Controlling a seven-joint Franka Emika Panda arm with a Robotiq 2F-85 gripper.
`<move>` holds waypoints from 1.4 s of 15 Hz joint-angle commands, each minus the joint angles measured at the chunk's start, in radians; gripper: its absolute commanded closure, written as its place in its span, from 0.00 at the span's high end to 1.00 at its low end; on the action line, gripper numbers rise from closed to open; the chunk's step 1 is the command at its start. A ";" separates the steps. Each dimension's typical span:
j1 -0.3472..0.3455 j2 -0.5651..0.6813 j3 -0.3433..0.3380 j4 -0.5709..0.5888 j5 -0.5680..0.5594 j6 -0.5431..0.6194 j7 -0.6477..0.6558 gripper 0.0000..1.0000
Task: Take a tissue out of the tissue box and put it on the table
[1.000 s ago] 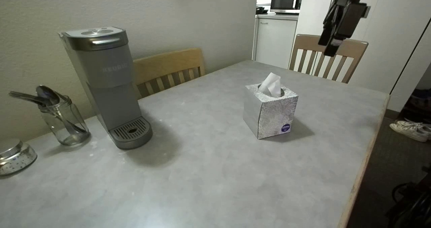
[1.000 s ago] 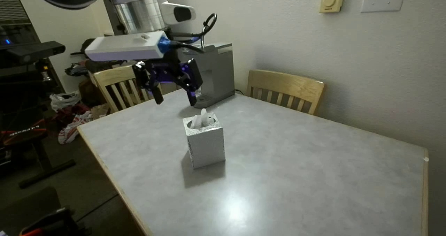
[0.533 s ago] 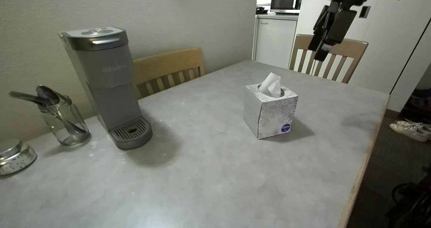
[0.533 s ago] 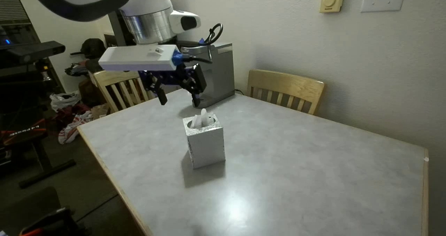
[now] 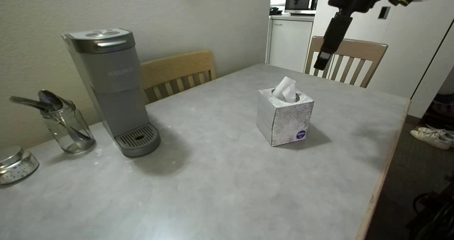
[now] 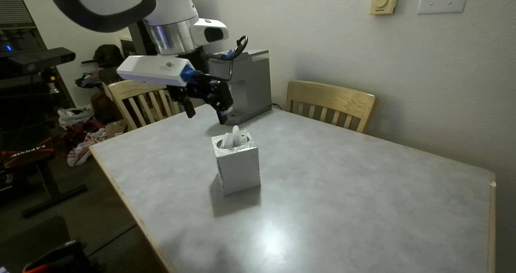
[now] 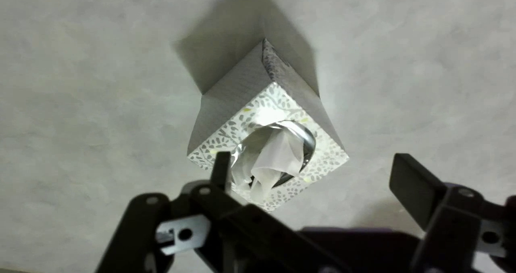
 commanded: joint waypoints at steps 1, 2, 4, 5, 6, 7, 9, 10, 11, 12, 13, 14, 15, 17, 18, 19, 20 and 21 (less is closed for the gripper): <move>-0.004 0.125 0.039 0.081 0.040 0.057 0.129 1.00; -0.009 0.151 0.048 0.099 0.042 0.076 0.168 1.00; -0.022 0.205 0.058 0.135 0.011 0.128 0.253 1.00; -0.026 0.228 0.060 0.152 0.002 0.146 0.282 1.00; -0.030 0.251 0.060 0.169 -0.010 0.165 0.304 1.00; -0.033 0.274 0.060 0.186 -0.017 0.179 0.324 1.00; -0.039 0.307 0.061 0.211 -0.025 0.194 0.360 1.00; -0.044 0.321 0.065 0.221 -0.017 0.190 0.368 1.00; -0.051 0.331 0.072 0.229 -0.001 0.178 0.365 1.00; -0.058 0.338 0.079 0.234 0.016 0.166 0.364 1.00; -0.064 0.343 0.087 0.237 0.031 0.157 0.364 1.00; -0.069 0.346 0.091 0.237 0.037 0.150 0.371 1.00; -0.076 0.348 0.100 0.238 0.054 0.143 0.362 1.00; -0.090 0.347 0.118 0.238 0.083 0.128 0.350 1.00; -0.096 0.346 0.126 0.239 0.098 0.121 0.346 1.00; -0.102 0.346 0.132 0.240 0.111 0.115 0.342 1.00; -0.106 0.346 0.138 0.241 0.123 0.109 0.337 0.83; -0.108 0.346 0.140 0.242 0.128 0.102 0.338 0.73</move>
